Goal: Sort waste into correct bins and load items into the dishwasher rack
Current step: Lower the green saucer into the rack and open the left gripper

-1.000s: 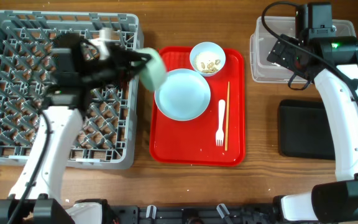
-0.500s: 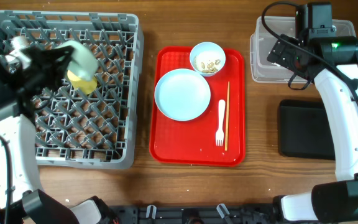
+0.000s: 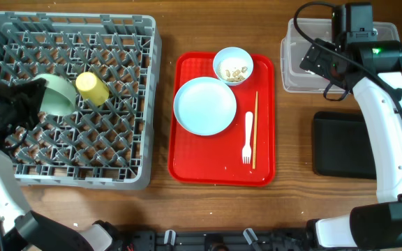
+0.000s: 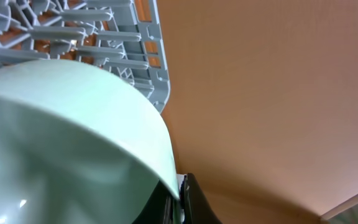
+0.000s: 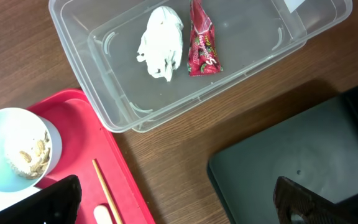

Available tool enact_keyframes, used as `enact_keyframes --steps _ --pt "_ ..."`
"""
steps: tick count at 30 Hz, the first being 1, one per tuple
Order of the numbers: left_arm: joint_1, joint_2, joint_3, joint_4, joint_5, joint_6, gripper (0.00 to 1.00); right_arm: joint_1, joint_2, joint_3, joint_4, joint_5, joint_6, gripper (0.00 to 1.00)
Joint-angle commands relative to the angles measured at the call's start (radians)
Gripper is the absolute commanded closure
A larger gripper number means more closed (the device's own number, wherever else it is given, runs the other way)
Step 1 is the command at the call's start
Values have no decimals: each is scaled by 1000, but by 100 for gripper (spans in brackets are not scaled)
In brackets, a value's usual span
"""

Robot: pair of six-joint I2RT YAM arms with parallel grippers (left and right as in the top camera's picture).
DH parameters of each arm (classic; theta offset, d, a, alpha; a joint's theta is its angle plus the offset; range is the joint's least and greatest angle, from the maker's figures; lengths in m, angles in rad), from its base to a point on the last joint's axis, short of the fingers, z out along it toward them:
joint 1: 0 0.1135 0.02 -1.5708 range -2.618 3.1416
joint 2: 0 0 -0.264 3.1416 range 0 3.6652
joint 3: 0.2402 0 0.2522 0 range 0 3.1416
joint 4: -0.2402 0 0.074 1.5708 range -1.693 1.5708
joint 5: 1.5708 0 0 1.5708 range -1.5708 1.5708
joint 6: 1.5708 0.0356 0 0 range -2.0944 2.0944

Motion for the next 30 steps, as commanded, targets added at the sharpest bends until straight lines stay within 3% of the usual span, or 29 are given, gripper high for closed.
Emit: enact_keyframes --steps 1,14,30 --pt "8 27 -3 -1 3 75 96 3 -23 -3 3 21 -9 0" --pt "7 135 -3 -18 16 203 96 3 -23 -3 3 21 -9 0" --pt "-53 137 -3 76 -3 202 96 3 -23 -3 3 21 -9 0"
